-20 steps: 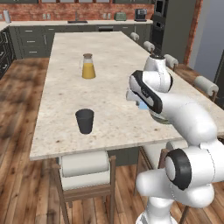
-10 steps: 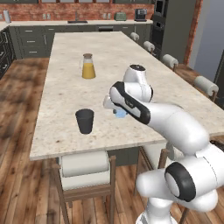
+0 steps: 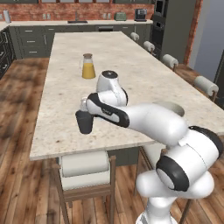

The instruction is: There are two ice cubes in the ice bowl. Place both ice cubes in the glass cup.

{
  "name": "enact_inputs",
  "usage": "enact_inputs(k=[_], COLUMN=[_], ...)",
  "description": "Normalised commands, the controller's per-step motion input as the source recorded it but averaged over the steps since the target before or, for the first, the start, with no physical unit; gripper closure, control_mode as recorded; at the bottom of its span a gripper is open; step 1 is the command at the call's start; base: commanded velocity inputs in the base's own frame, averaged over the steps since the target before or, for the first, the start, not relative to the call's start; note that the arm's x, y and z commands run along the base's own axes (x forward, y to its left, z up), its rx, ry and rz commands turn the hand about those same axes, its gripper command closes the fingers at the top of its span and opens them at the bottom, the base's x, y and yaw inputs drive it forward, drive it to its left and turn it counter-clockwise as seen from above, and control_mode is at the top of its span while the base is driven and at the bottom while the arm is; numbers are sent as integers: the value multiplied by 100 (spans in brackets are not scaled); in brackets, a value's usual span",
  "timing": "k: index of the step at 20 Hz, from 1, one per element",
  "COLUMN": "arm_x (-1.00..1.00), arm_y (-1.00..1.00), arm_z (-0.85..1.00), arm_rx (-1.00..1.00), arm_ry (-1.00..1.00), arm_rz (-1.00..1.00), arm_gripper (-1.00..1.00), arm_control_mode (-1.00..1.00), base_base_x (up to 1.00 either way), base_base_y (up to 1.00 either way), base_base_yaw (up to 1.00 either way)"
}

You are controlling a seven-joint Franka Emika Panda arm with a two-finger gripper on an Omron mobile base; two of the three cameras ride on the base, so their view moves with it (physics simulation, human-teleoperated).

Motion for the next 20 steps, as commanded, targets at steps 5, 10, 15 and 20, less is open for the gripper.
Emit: enact_inputs(k=[5,10,15,20], arm_x=[63,63,47,38], arm_y=[44,10,0,7], arm_z=[0,-5,-32,-14], arm_rx=[-1,0,0,0], arm_ry=[0,0,1,1], arm_rz=[-4,0,0,0], arm_gripper=[100,100,100,100], arm_control_mode=[-100,-100,-100,-100], base_base_x=[0,0,0,0], base_base_y=[0,0,0,0], base_base_yaw=[0,0,0,0])
